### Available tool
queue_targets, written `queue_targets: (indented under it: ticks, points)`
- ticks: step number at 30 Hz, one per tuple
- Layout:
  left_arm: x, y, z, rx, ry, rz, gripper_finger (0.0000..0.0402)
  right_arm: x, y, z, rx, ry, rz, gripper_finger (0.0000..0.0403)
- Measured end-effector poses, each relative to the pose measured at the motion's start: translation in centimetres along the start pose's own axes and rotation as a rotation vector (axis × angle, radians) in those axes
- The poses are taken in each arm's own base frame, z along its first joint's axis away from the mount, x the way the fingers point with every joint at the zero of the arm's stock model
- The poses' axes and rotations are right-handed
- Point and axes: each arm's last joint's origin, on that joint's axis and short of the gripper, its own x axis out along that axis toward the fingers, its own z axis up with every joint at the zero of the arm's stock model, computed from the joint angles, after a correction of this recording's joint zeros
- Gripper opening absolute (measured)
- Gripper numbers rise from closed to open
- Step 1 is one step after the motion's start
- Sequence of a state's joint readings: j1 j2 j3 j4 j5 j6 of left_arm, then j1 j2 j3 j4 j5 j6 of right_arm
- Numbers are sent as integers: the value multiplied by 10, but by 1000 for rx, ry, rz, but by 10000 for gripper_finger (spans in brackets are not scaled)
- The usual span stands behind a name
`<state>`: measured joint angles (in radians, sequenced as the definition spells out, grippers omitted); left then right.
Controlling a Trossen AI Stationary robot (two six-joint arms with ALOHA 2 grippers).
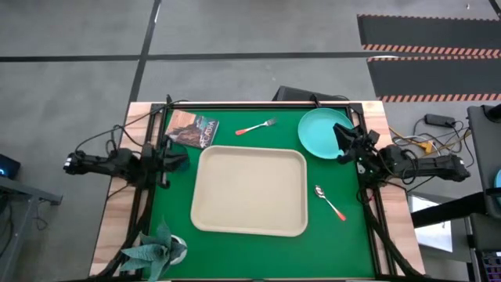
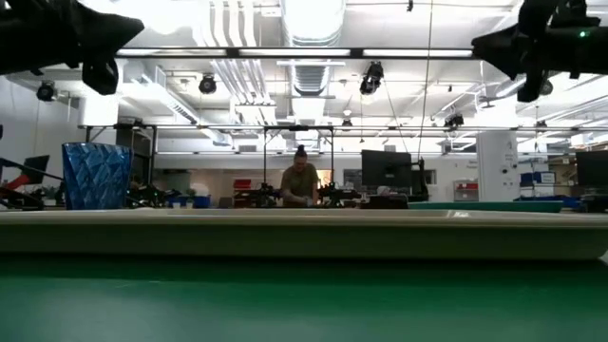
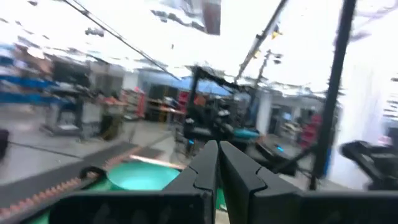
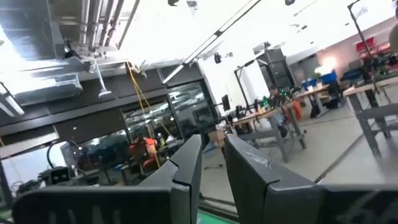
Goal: Pick and place plate/cup/fork/spoon on tray
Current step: Put the blue plate on the white tray
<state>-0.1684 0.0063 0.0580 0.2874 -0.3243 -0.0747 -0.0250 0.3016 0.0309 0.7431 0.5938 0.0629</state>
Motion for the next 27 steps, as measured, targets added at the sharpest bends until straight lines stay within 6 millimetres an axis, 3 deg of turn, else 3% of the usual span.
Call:
queue_targets:
  ticks: [7,17,22,27]
  points:
    - [-1,2,10,64,-94,99,1,39,26,2,-127,143,-15,63]
    - [-2,7,9,94,-102,257,1,100,69,38,-211,450,-61,63]
    - [-2,8,11,117,-129,284,1,120,84,48,-213,622,-120,63]
    - [-3,8,15,136,-157,288,1,133,92,44,-225,811,-212,63]
